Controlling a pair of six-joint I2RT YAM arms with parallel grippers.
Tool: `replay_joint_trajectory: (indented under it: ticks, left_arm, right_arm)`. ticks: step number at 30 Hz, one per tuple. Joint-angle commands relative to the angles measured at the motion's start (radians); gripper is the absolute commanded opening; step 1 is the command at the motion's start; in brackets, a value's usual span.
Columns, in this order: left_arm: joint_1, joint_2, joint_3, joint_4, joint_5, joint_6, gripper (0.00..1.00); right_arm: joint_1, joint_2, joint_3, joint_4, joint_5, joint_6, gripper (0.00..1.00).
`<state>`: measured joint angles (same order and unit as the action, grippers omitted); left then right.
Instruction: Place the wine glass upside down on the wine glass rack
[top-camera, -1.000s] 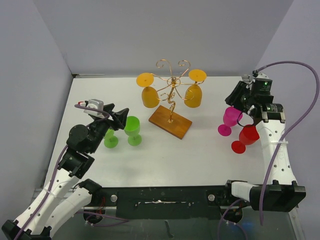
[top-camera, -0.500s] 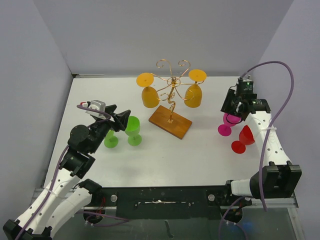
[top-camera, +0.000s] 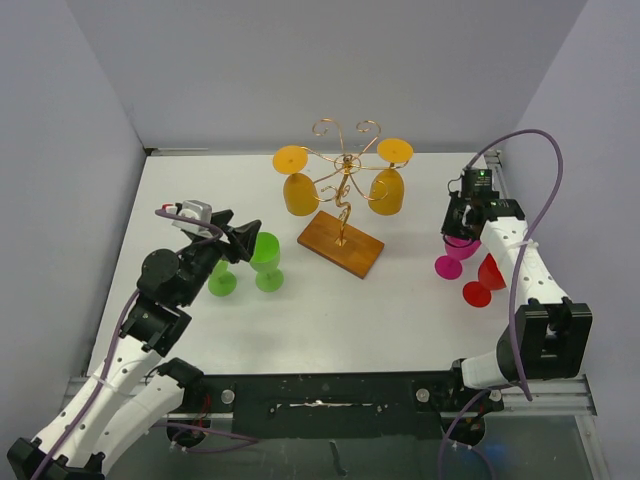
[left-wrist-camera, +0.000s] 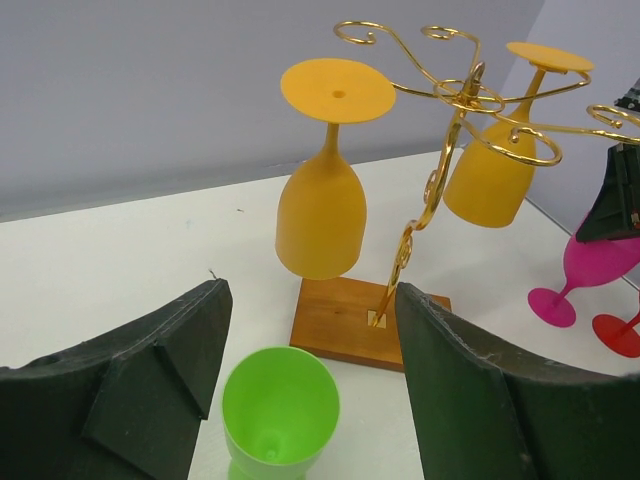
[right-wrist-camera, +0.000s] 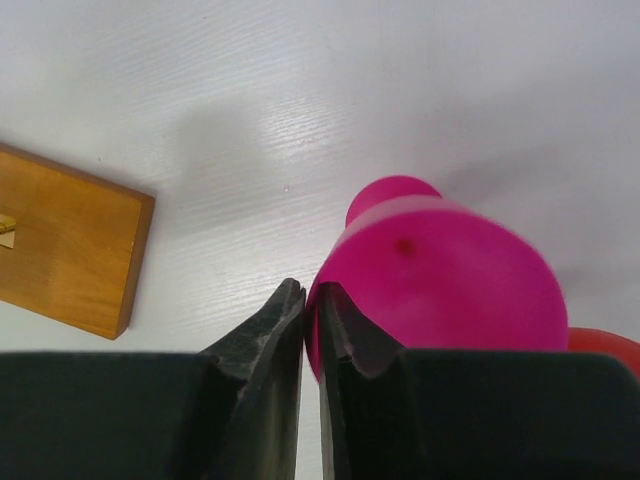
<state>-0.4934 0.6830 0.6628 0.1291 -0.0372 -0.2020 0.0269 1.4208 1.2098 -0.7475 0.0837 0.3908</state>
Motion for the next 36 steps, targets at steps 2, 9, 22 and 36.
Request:
replay_joint_trajectory:
  ticks: [2, 9, 22, 36]
  left_arm:
    - [0.008, -0.006, 0.008, 0.069, 0.009, 0.003, 0.64]
    - [0.008, -0.03, -0.022, 0.164, 0.244, 0.023, 0.65]
    - [0.007, 0.028, 0.112, 0.165, 0.249, -0.143, 0.65]
    - [0.007, 0.183, 0.355, 0.21, 0.261, -0.424, 0.65]
  right_arm:
    - [-0.001, 0.0, 0.004, 0.067, 0.007, -0.025, 0.02]
    - [0.008, -0.127, -0.003, 0.136, -0.097, -0.05, 0.0]
    - [0.029, -0.51, -0.097, 0.376, -0.035, -0.075, 0.0]
    - [0.048, -0.651, -0.028, 0.774, -0.129, 0.002, 0.0]
